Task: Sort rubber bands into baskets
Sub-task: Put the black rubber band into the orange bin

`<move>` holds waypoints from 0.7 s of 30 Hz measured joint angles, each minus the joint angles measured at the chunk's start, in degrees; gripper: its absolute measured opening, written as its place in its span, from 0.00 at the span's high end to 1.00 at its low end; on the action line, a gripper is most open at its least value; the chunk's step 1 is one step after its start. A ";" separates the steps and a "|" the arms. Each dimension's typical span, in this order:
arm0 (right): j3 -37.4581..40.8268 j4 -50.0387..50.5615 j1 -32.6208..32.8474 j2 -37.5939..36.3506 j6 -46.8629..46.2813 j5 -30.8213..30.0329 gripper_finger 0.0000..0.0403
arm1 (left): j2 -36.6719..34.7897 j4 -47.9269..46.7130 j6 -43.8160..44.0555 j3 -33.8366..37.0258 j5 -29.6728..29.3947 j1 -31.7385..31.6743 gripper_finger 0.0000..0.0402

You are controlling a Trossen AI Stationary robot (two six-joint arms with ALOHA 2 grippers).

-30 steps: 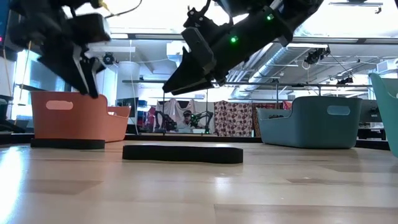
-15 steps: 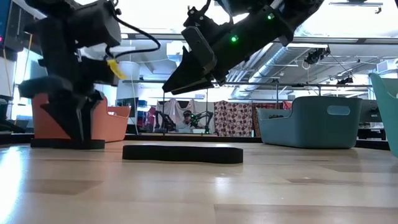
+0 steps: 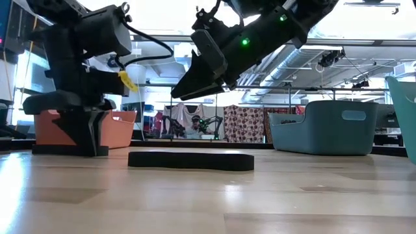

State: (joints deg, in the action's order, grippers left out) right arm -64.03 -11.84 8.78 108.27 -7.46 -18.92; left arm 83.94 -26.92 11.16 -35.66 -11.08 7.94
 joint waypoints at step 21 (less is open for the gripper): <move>0.02 0.44 -0.04 0.00 0.00 0.00 0.57 | -18.78 -11.35 -0.31 -12.01 -12.20 -4.90 1.00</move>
State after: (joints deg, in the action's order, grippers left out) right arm -64.01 -11.39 8.73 108.27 -7.46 -18.92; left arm 65.16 -38.28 10.85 -47.67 -23.28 3.05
